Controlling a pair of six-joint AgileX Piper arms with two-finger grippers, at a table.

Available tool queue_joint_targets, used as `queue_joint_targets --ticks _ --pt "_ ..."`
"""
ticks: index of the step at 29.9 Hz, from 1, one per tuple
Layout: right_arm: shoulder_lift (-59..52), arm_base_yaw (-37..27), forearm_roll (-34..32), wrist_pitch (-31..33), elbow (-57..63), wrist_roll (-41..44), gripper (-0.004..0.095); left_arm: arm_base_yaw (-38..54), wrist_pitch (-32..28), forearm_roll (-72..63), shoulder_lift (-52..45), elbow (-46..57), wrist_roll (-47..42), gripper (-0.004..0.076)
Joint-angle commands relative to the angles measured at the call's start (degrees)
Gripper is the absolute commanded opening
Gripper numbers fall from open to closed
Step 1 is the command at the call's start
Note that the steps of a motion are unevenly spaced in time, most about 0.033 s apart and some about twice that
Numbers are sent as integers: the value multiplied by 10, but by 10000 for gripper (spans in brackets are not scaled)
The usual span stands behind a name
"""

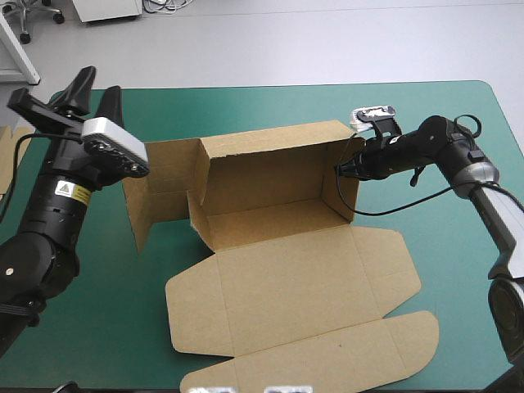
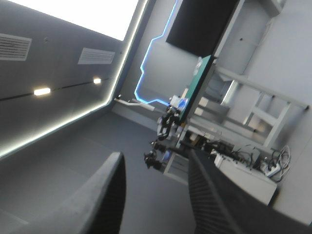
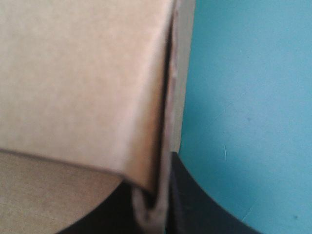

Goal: Fold the box

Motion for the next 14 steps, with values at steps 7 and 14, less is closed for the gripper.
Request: queue_joint_targets --ticks 7,14 --pt "-28 -2 8 -4 -20 16 -13 205 103 -62 -19 -9 -79 244" --pt "-28 -2 8 -2 -20 16 -13 406 -15 -330 -3 -9 -108 244"
